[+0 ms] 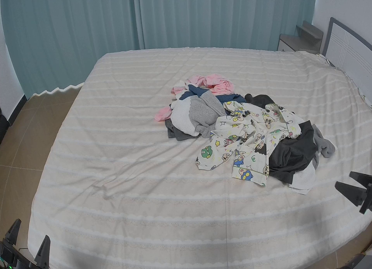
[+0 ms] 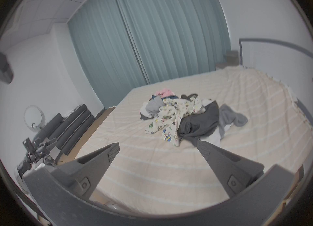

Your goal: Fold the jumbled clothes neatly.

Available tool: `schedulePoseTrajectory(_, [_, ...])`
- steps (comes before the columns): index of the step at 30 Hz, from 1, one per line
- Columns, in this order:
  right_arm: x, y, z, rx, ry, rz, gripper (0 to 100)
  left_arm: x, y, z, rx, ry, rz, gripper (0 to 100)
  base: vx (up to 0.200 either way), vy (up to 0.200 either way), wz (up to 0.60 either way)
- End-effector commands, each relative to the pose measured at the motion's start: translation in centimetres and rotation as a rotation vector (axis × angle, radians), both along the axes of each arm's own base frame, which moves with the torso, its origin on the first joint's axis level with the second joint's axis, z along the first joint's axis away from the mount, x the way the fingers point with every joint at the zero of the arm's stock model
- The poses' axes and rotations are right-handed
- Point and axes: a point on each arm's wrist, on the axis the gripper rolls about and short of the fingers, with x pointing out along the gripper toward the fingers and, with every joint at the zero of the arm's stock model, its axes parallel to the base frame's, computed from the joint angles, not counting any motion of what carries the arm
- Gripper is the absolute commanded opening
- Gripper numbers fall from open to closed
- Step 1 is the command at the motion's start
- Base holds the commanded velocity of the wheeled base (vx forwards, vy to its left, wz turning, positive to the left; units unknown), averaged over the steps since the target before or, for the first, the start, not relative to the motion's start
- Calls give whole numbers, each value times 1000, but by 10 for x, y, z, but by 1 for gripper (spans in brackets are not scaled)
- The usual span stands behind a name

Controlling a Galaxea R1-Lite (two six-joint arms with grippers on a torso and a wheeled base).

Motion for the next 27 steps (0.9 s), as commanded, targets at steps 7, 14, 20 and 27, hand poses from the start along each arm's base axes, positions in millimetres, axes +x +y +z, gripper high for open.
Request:
schedulePoseTrajectory(7, [202,76,-131,263,598,-27,100,0,0,-5,0,2,0,100,0,0,0])
schedulePoseTrajectory(14, [246,89,-179,218,605,-114,100,0,0,-5,0,2,0,100,0,0,0])
schedulePoseTrajectory(20, [270,94,-190,208,552,-144,100,0,0,-5,0,2,0,100,0,0,0])
schedulePoseTrajectory(27, [294,101,-194,204,490,-181,100,0,0,-5,0,2,0,100,0,0,0])
